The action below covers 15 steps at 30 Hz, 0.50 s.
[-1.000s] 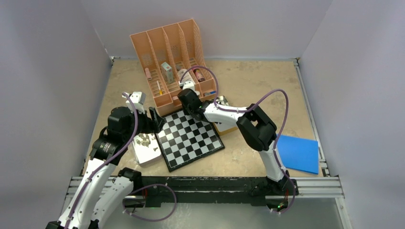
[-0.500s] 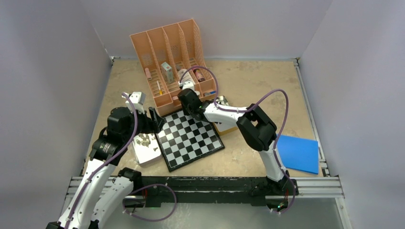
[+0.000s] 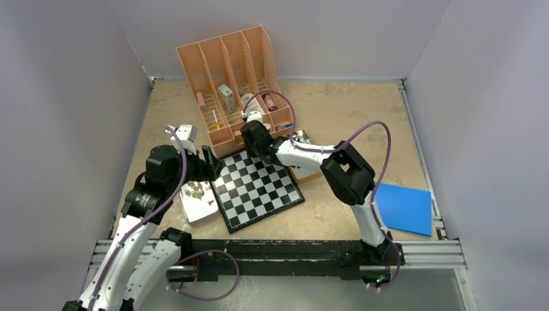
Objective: Set up the chess pieces on the board
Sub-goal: Place the chess piece on the chessboard.
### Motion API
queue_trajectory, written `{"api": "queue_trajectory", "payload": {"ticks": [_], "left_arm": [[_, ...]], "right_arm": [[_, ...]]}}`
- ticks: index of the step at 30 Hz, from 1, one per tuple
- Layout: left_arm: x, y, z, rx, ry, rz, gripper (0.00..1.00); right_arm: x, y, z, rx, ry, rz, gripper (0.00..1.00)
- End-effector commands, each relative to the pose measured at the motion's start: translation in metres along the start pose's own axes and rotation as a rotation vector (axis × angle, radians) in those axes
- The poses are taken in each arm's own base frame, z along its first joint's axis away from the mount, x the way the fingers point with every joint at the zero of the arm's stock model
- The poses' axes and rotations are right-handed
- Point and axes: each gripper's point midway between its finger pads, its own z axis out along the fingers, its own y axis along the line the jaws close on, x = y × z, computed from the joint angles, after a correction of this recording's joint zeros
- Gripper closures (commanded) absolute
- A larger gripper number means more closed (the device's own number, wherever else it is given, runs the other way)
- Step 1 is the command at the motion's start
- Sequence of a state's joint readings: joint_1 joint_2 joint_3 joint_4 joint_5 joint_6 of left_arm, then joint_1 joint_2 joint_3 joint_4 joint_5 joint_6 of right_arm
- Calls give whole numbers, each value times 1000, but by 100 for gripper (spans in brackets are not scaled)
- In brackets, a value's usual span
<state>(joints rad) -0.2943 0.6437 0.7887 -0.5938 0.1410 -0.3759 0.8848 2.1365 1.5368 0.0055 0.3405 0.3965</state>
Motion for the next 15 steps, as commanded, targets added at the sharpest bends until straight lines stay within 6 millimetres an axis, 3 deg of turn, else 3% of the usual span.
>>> {"api": "queue_trajectory", "payload": {"ticks": [1, 15], "left_arm": [[-6, 1, 0, -7, -28, -9, 31], [-7, 1, 1, -6, -28, -8, 31]], "right_arm": [[-12, 11, -5, -33, -27, 23, 66], [-14, 10, -7, -26, -26, 35, 66]]}}
